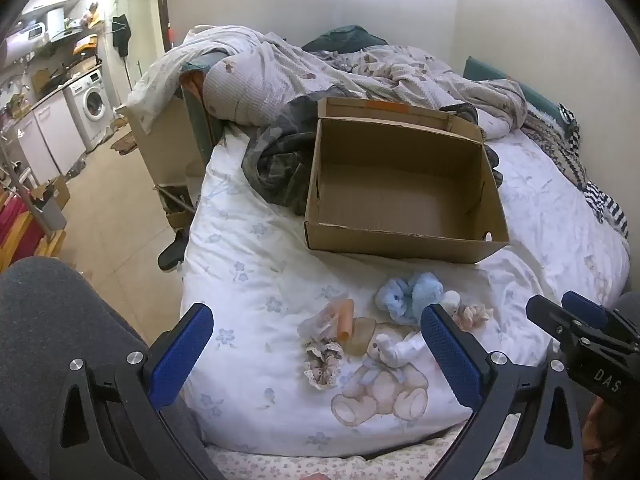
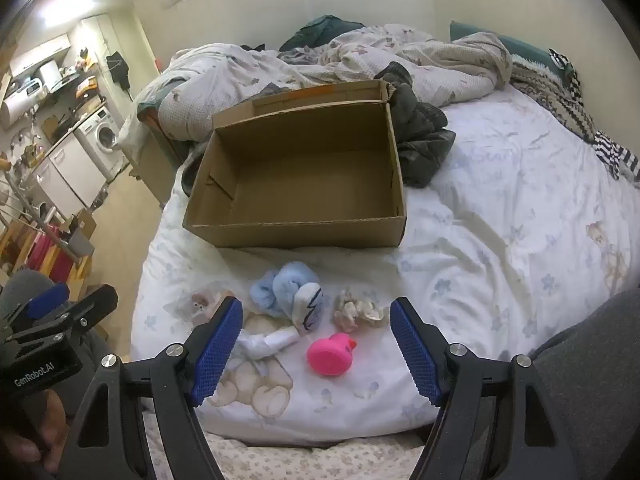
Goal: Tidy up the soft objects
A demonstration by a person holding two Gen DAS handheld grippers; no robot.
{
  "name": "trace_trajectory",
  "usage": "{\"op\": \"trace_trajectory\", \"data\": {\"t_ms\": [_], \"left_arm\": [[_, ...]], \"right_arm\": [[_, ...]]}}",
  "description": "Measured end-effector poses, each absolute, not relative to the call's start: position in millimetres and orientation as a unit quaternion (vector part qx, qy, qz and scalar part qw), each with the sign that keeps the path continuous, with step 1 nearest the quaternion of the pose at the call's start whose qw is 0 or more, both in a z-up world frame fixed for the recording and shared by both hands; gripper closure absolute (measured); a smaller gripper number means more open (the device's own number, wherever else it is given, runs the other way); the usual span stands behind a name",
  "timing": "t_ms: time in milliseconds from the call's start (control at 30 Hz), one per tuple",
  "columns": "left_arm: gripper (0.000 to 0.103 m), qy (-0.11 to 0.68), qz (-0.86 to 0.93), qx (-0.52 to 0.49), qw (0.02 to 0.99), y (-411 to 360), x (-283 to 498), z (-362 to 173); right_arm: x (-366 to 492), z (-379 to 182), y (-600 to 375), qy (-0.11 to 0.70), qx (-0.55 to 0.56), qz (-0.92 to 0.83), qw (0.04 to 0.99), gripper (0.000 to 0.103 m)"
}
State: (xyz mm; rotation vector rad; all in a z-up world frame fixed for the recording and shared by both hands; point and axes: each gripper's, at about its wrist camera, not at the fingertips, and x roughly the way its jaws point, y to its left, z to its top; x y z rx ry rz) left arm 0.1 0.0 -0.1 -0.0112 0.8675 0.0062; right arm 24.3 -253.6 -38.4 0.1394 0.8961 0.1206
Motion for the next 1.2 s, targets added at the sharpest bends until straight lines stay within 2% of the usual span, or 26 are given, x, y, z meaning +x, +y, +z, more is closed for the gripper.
{"op": "trace_trajectory", "data": {"t_ms": [1200], "left_arm": [[0.0, 0.42, 0.002, -0.009, 0.907, 0.9, -0.2, 0.0]], "right_arm": [[25.4, -36.7, -253.6, 0.43, 0.065, 0.054, 0.899, 0.023]]}}
